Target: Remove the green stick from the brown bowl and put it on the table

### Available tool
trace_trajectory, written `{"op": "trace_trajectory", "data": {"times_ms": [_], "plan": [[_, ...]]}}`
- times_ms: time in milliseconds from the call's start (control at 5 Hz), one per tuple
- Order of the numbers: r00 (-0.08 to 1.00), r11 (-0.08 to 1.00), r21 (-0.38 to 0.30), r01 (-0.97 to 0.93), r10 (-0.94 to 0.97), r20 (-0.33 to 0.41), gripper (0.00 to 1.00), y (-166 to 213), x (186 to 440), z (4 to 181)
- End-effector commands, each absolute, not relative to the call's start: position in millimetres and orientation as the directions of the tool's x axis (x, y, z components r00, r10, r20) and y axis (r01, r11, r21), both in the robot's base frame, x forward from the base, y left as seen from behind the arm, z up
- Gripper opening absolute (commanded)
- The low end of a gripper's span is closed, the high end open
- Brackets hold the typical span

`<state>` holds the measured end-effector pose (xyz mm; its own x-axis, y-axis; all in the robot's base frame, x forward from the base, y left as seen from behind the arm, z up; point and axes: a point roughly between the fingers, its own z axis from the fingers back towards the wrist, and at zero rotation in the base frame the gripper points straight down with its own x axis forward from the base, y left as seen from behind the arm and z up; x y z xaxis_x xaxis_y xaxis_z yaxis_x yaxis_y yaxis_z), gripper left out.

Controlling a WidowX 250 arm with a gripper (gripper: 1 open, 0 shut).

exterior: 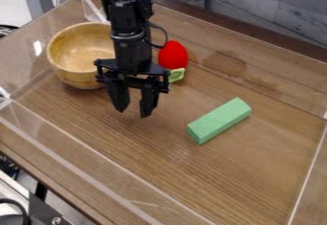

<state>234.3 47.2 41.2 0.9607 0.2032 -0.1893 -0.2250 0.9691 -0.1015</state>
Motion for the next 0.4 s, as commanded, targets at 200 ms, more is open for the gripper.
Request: {"op": "trace_trajectory", "data": {"times_ms": [200], "plan": [[0.945, 0.948, -0.100, -0.304, 0.286, -0.157, 0.00, 34.0, 242.3, 51.7]]}}
